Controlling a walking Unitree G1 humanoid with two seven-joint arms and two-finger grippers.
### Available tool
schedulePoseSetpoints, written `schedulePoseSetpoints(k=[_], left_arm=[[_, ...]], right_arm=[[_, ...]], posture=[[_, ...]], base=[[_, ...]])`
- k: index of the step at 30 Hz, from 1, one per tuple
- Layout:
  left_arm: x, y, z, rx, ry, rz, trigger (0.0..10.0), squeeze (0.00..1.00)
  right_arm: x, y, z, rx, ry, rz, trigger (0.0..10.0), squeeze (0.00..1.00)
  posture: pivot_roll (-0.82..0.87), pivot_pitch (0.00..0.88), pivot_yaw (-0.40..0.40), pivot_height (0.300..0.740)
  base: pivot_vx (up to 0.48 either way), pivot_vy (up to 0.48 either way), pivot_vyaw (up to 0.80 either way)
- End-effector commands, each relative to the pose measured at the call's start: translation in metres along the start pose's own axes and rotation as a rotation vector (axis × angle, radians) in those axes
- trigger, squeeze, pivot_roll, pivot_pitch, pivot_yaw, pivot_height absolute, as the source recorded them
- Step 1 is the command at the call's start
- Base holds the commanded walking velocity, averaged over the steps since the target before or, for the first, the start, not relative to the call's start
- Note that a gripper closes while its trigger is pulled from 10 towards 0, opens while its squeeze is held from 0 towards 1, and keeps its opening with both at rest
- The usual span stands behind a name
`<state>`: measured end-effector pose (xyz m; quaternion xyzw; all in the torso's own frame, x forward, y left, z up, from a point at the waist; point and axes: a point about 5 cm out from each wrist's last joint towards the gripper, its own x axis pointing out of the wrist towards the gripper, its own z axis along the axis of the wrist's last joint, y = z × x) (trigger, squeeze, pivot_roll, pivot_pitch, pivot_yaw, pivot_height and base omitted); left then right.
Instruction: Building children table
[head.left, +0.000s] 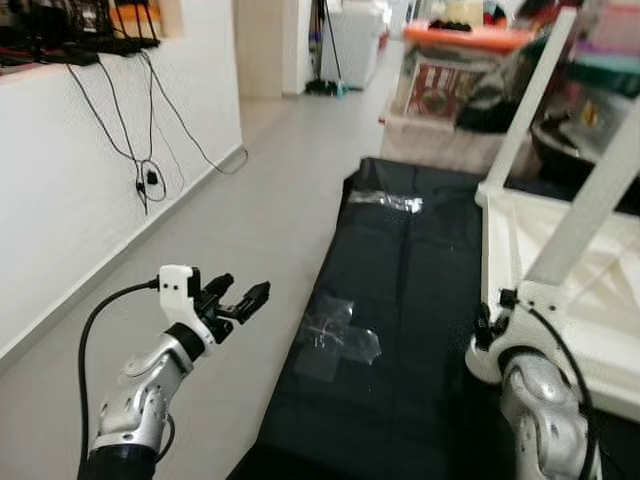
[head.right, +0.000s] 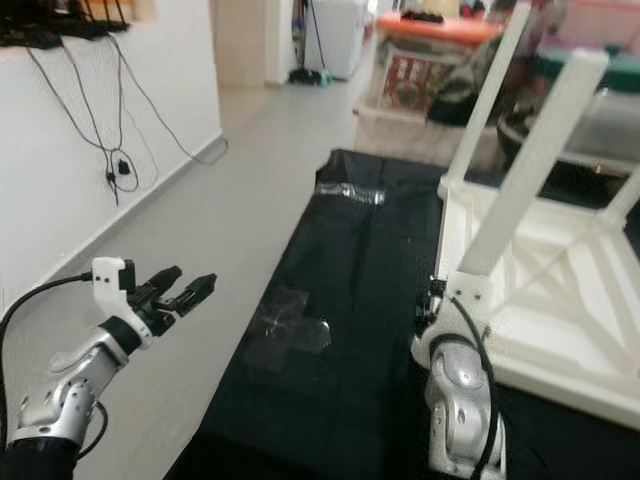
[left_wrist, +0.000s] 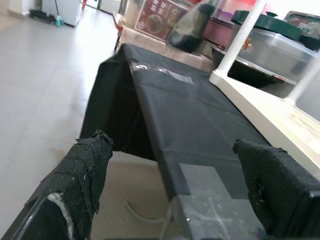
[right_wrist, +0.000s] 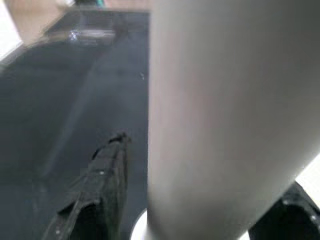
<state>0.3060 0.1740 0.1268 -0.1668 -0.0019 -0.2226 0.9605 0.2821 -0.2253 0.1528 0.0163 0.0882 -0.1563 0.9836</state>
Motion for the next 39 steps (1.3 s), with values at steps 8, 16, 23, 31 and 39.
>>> schedulePoseSetpoints(k=[8, 16, 23, 31, 39], left_arm=[[0.002, -0.001, -0.001, -0.007, 0.003, 0.002, 10.0, 0.0], [0.003, -0.001, -0.001, -0.009, -0.001, 0.007, 10.0, 0.0], [0.002, 0.0, -0.001, -0.009, 0.001, 0.009, 10.0, 0.0], [0.001, 0.0, -0.001, -0.013, 0.003, 0.003, 10.0, 0.0], [0.001, 0.0, -0.001, -0.014, 0.002, 0.004, 10.0, 0.0]], right_arm=[[0.013, 0.006, 0.069, 0.01, -0.262, 0.558, 10.0, 0.0], [-0.01, 0.043, 0.057, -0.065, -0.238, 0.979, 10.0, 0.0], [-0.048, 0.074, 0.027, -0.118, -0.187, 1.308, 3.7, 0.0], [-0.022, 0.063, 0.0, -0.143, -0.083, 0.981, 0.0, 0.0], [0.022, -0.033, -0.049, -0.088, 0.219, -0.171, 0.0, 0.0]], posture=[[-0.1, 0.0, -0.064, 0.74], [-0.08, 0.0, -0.073, 0.74], [-0.09, 0.0, -0.065, 0.74], [-0.1, 0.0, -0.055, 0.74], [-0.1, 0.0, -0.06, 0.74]], base=[[0.0, 0.0, 0.0], [0.0, 0.0, 0.0], [0.0, 0.0, 0.0], [0.0, 0.0, 0.0], [0.0, 0.0, 0.0]])
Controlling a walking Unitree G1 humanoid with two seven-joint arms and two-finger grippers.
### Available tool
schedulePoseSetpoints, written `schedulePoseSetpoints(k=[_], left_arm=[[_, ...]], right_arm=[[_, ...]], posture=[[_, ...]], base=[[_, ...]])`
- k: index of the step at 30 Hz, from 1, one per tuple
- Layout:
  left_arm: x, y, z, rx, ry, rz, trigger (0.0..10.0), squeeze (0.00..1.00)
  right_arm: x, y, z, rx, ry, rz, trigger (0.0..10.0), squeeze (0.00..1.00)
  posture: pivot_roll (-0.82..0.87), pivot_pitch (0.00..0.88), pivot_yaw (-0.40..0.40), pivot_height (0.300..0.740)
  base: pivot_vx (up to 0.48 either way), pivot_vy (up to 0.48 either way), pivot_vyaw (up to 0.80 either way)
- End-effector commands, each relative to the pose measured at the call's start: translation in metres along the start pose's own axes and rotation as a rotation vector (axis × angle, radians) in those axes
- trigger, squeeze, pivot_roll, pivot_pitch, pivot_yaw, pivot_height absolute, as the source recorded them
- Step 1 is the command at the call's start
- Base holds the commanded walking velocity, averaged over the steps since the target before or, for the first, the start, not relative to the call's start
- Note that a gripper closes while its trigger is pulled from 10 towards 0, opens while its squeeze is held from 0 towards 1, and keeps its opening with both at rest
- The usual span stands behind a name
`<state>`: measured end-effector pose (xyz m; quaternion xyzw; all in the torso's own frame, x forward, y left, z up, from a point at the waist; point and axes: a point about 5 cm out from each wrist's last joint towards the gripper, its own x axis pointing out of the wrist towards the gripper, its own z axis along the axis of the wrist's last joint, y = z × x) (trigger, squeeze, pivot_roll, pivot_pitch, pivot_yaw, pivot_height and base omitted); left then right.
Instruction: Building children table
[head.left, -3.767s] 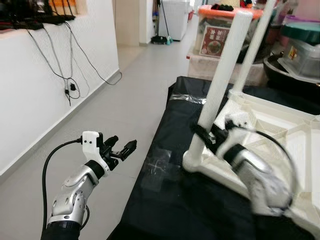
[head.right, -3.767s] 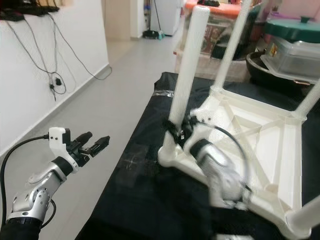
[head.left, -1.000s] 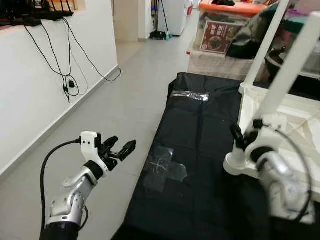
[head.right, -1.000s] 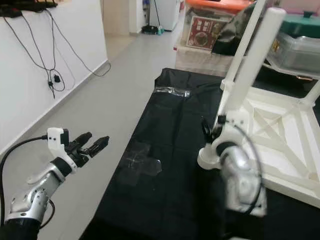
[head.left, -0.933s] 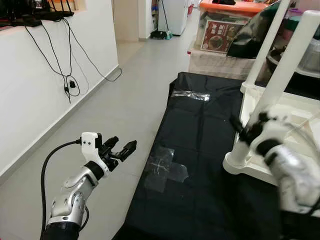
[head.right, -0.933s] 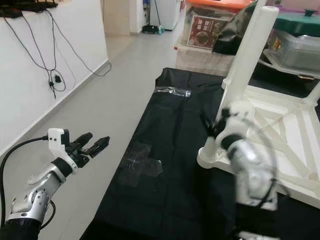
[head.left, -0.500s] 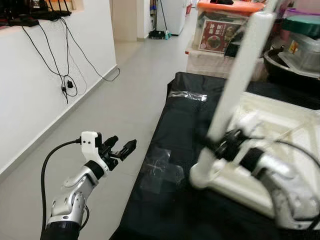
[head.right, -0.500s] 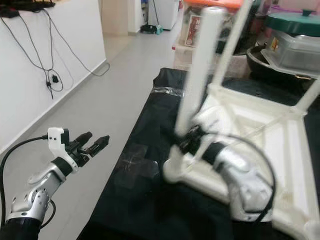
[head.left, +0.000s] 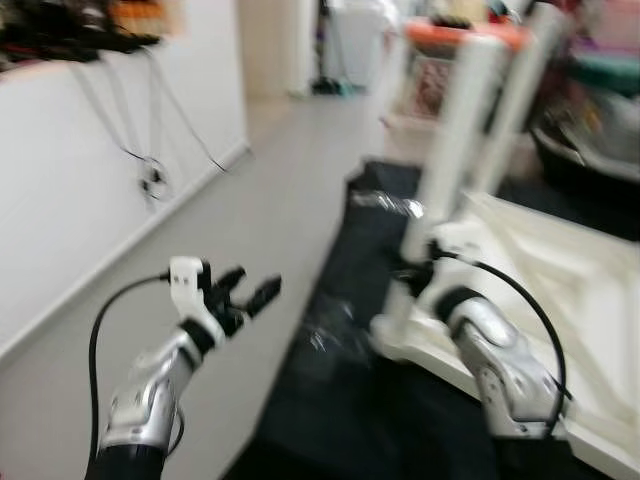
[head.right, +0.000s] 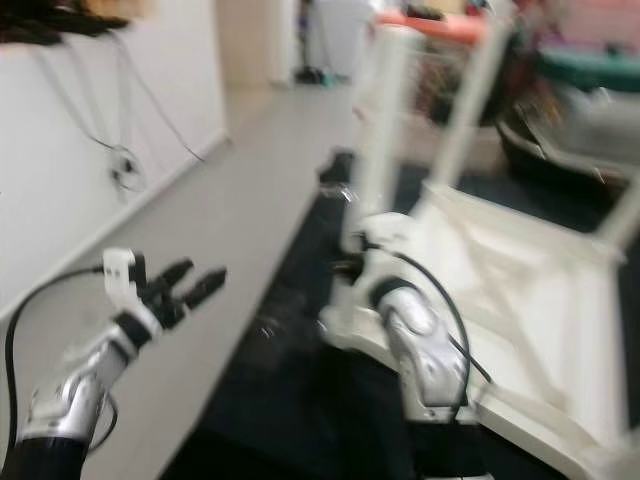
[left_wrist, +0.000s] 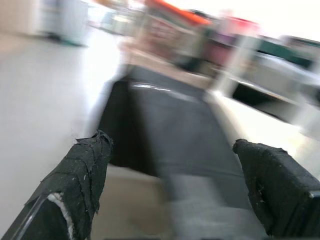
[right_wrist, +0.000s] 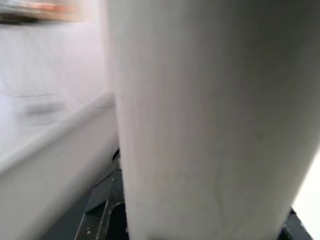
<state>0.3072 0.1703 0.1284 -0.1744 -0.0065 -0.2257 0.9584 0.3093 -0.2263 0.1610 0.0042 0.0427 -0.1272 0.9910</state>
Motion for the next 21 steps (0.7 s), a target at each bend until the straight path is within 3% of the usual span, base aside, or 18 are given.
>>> schedulePoseSetpoints(k=[1, 3, 7, 8, 9, 10, 11, 12, 13, 14, 15, 18, 21], left_arm=[[-0.002, 0.004, -0.001, -0.001, 0.013, 0.013, 10.0, 0.0], [-0.003, 0.004, -0.001, 0.0, 0.013, 0.014, 10.0, 0.0], [-0.003, 0.005, -0.001, 0.002, 0.015, 0.013, 10.0, 0.0], [-0.004, 0.005, 0.0, 0.003, 0.016, 0.013, 10.0, 0.0], [-0.004, 0.005, 0.0, 0.003, 0.016, 0.013, 10.0, 0.0], [-0.004, 0.005, -0.001, 0.005, 0.016, 0.015, 10.0, 0.0], [-0.004, 0.005, -0.001, 0.005, 0.016, 0.015, 10.0, 0.0], [-0.004, 0.005, -0.001, 0.005, 0.016, 0.016, 10.0, 0.0], [-0.004, 0.005, -0.001, 0.005, 0.016, 0.016, 10.0, 0.0], [-0.004, 0.005, -0.001, 0.005, 0.017, 0.017, 10.0, 0.0], [-0.003, 0.005, -0.001, 0.005, 0.017, 0.017, 10.0, 0.0], [-0.003, 0.005, -0.001, 0.005, 0.017, 0.016, 10.0, 0.0], [-0.002, 0.005, -0.002, 0.001, 0.019, 0.011, 10.0, 0.0]], right_arm=[[-0.022, -0.059, -0.073, -0.077, 0.373, -0.406, 0.0, 0.0], [-0.032, -0.065, -0.075, -0.09, 0.387, -0.464, 0.0, 0.0], [-0.035, -0.054, -0.069, -0.112, 0.381, -0.374, 0.2, 0.0], [-0.033, -0.04, -0.061, -0.109, 0.356, -0.273, 10.0, 0.0], [-0.033, -0.04, -0.061, -0.109, 0.356, -0.273, 10.0, 0.0], [-0.031, -0.021, -0.046, -0.072, 0.264, -0.142, 10.0, 1.0], [-0.031, -0.021, -0.046, -0.072, 0.264, -0.142, 10.0, 1.0], [-0.03, -0.007, -0.033, -0.043, 0.192, -0.045, 10.0, 1.0], [-0.03, -0.007, -0.033, -0.043, 0.192, -0.045, 10.0, 1.0], [-0.028, 0.004, -0.023, -0.026, 0.141, 0.036, 10.0, 1.0], [-0.024, 0.011, -0.016, 0.007, 0.108, 0.087, 10.0, 0.0], [-0.02, 0.016, -0.01, 0.051, 0.089, 0.164, 10.0, 0.0], [-0.011, 0.001, 0.003, 0.061, -0.019, 0.323, 10.0, 0.0]], posture=[[-0.1, 0.0, -0.06, 0.74], [-0.11, 0.0, -0.051, 0.74], [-0.11, 0.0, -0.051, 0.74], [-0.11, 0.0, -0.055, 0.74], [-0.11, 0.0, -0.055, 0.74], [-0.1, 0.0, -0.054, 0.74], [-0.1, 0.0, -0.054, 0.74], [-0.1, 0.0, -0.054, 0.74], [-0.1, 0.0, -0.054, 0.74], [-0.1, 0.0, -0.054, 0.74], [-0.11, 0.0, -0.051, 0.74], [-0.11, 0.0, -0.051, 0.74], [-0.11, 0.0, -0.052, 0.74]], base=[[0.0, 0.0, 0.0], [0.0, 0.0, 0.0], [0.0, 0.0, 0.0], [0.0, 0.0, 0.0], [0.0, 0.0, 0.0], [0.0, 0.0, 0.0], [0.0, 0.0, 0.0], [0.0, 0.0, 0.0], [0.0, 0.0, 0.0], [0.0, 0.0, 0.0], [0.0, 0.0, 0.0], [0.0, 0.0, 0.0], [0.0, 0.0, 0.0]])
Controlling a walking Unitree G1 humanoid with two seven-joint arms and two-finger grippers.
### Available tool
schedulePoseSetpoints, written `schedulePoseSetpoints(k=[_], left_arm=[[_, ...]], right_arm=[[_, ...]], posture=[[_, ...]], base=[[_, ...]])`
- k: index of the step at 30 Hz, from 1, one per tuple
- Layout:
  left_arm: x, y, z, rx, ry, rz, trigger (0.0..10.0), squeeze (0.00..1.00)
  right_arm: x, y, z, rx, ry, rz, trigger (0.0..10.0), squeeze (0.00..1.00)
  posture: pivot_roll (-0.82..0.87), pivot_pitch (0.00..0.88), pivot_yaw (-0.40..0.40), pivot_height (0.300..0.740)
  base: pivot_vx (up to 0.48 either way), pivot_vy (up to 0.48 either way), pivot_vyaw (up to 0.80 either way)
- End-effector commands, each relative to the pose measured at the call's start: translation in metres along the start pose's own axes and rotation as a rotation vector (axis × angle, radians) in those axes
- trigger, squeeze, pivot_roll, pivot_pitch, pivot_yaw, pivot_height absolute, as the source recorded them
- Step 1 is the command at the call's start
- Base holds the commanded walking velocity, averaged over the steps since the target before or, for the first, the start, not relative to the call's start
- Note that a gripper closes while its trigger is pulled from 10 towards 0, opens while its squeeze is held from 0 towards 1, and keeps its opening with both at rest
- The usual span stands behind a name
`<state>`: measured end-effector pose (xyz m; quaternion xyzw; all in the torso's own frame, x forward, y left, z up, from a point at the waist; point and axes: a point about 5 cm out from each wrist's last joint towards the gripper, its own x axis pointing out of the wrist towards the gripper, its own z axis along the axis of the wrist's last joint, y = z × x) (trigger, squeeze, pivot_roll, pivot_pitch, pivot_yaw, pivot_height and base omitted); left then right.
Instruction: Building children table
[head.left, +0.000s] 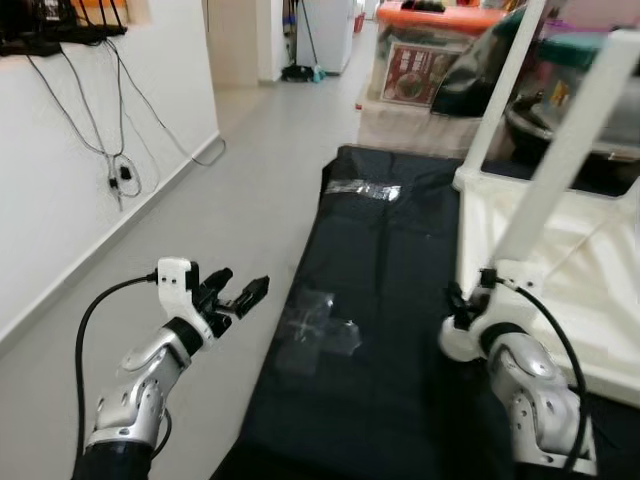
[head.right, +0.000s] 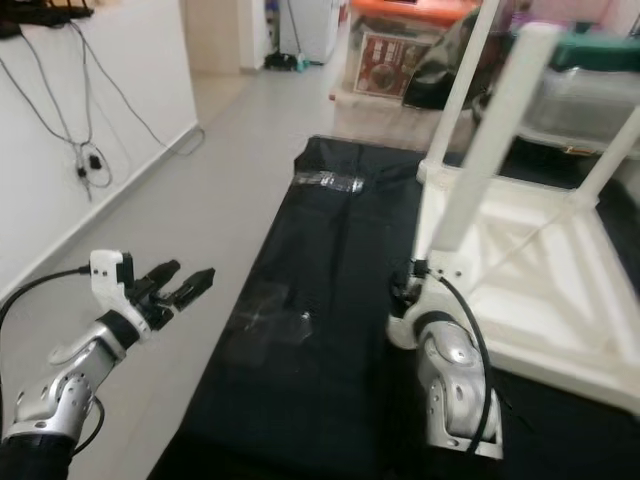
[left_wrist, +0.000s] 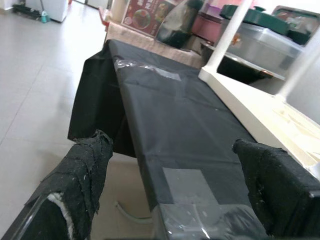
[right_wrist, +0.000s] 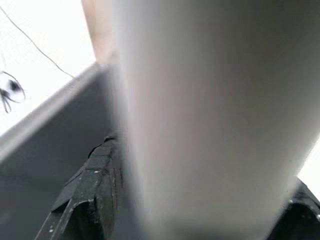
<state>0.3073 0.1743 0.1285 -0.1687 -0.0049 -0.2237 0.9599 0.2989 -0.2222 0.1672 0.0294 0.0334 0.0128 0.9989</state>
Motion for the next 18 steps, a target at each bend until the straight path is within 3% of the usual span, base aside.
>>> schedulePoseSetpoints(k=[1, 2, 3, 6, 10, 11, 12, 13, 15, 18], left_arm=[[0.0, 0.001, -0.004, -0.01, 0.014, 0.006, 10.0, 0.0], [0.0, 0.001, -0.004, -0.01, 0.014, 0.006, 10.0, 0.0], [0.001, 0.001, -0.004, -0.013, 0.013, 0.003, 10.0, 0.0], [0.002, 0.001, -0.004, -0.014, 0.012, 0.003, 10.0, 0.0], [0.002, 0.0, -0.004, -0.015, 0.01, 0.002, 10.0, 0.0], [0.002, 0.0, -0.004, -0.014, 0.009, 0.004, 10.0, 0.0], [0.002, 0.0, -0.004, -0.014, 0.009, 0.004, 10.0, 0.0], [0.002, 0.0, -0.005, -0.014, 0.008, 0.005, 10.0, 0.0], [0.001, 0.0, -0.005, -0.014, 0.007, 0.008, 10.0, 0.0], [0.001, 0.0, -0.005, -0.015, 0.008, 0.008, 10.0, 0.0]], right_arm=[[0.001, -0.001, -0.002, 0.019, -0.01, 0.04, 10.0, 0.0], [0.001, -0.001, -0.002, 0.019, -0.01, 0.04, 10.0, 0.0], [0.002, -0.008, 0.007, -0.001, -0.05, 0.186, 10.0, 0.0], [0.002, -0.008, 0.01, -0.014, -0.053, 0.254, 10.0, 0.0], [0.001, 0.004, 0.013, -0.026, -0.065, 0.401, 9.5, 0.0], [-0.004, 0.018, 0.013, -0.035, -0.07, 0.515, 3.6, 0.0], [-0.004, 0.018, 0.013, -0.035, -0.07, 0.515, 3.6, 0.0], [-0.013, 0.035, 0.011, -0.039, -0.064, 0.664, 0.0, 0.0], [-0.036, 0.058, 0.0, -0.073, -0.023, 0.909, 0.0, 0.0], [-0.038, 0.061, -0.011, -0.08, 0.006, 0.916, 0.0, 0.0]], posture=[[-0.11, 0.0, -0.052, 0.74], [-0.11, 0.0, -0.052, 0.74], [-0.11, 0.0, -0.058, 0.74], [-0.11, 0.0, -0.058, 0.74], [-0.1, 0.0, -0.066, 0.74], [-0.1, 0.0, -0.066, 0.74], [-0.1, 0.0, -0.066, 0.74], [-0.09, 0.0, -0.075, 0.74], [-0.09, 0.0, -0.072, 0.74], [-0.09, 0.0, -0.068, 0.74]], base=[[0.0, 0.0, 0.0], [0.0, 0.0, 0.0], [0.0, 0.0, 0.0], [0.0, 0.0, 0.0], [0.0, 0.0, 0.0], [0.0, 0.0, 0.0], [0.0, 0.0, 0.0], [0.0, 0.0, 0.0], [0.0, 0.0, 0.0], [0.0, 0.0, 0.0]])
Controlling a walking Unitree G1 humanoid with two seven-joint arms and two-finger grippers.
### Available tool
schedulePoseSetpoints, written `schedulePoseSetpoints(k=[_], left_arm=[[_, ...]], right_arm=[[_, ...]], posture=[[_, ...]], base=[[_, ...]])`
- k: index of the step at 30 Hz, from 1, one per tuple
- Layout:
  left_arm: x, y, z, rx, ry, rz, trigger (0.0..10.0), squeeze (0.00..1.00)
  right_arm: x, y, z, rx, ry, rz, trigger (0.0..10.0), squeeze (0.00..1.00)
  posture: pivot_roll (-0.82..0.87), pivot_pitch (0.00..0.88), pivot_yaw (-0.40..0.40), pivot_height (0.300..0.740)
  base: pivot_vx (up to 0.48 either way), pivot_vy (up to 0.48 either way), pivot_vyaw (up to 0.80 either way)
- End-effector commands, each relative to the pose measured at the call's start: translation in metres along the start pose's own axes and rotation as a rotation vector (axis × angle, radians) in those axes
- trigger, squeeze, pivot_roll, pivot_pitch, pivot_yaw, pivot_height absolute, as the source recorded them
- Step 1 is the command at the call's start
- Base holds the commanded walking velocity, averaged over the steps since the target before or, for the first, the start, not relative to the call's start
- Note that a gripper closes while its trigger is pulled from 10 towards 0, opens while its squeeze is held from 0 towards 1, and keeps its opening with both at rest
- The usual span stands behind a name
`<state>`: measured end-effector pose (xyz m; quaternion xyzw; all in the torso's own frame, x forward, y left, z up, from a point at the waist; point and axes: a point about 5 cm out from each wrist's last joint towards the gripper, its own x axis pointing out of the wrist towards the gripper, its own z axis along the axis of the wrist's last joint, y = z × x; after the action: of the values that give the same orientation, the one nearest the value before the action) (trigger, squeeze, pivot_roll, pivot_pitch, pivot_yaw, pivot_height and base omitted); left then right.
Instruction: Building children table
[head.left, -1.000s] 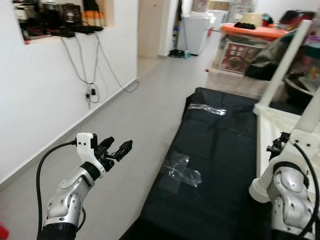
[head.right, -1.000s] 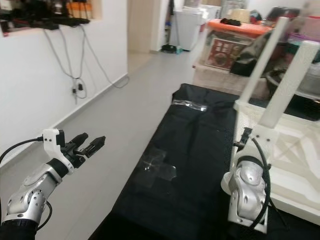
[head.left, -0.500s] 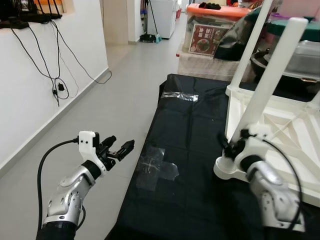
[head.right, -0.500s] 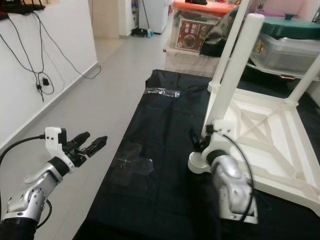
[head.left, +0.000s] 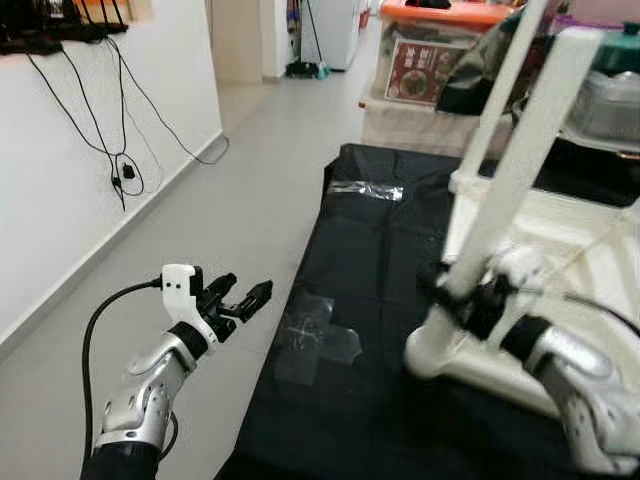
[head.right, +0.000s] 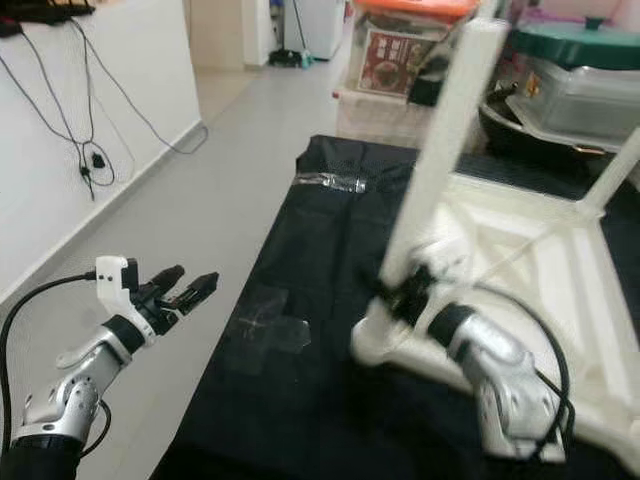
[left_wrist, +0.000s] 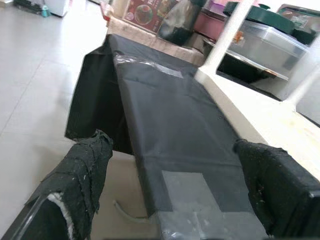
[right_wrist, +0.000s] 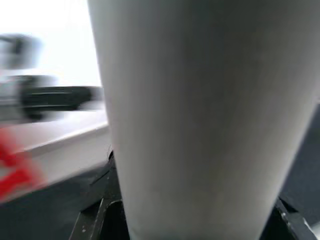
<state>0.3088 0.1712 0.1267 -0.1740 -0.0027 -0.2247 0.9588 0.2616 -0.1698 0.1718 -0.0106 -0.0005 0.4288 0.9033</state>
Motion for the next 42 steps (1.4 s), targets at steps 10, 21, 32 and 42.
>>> schedulePoseSetpoints(k=[10, 21, 32, 42], left_arm=[[-0.003, 0.001, -0.002, 0.0, 0.01, 0.004, 10.0, 0.0], [-0.003, 0.003, 0.0, 0.005, 0.007, 0.009, 10.0, 0.0], [-0.003, 0.003, 0.0, 0.009, 0.007, 0.014, 10.0, 0.0], [-0.003, 0.003, 0.0, 0.007, 0.009, 0.01, 10.0, 0.0]], right_arm=[[-0.073, -0.081, -0.091, 0.212, 0.496, -1.469, 0.0, 0.0], [-0.107, -0.062, -0.102, 0.183, 0.604, -1.64, 0.0, 0.0], [-0.02, -0.055, -0.046, 0.166, 0.172, -1.285, 10.0, 1.0], [0.019, -0.017, 0.004, 0.04, -0.072, -0.862, 10.0, 1.0]], posture=[[-0.1, 0.0, -0.059, 0.74], [-0.11, 0.0, -0.056, 0.74], [-0.1, 0.0, -0.061, 0.74], [-0.11, 0.0, -0.052, 0.74]], base=[[0.0, 0.0, 0.0], [0.0, 0.0, 0.0], [0.0, 0.0, 0.0], [0.0, 0.0, 0.0]])
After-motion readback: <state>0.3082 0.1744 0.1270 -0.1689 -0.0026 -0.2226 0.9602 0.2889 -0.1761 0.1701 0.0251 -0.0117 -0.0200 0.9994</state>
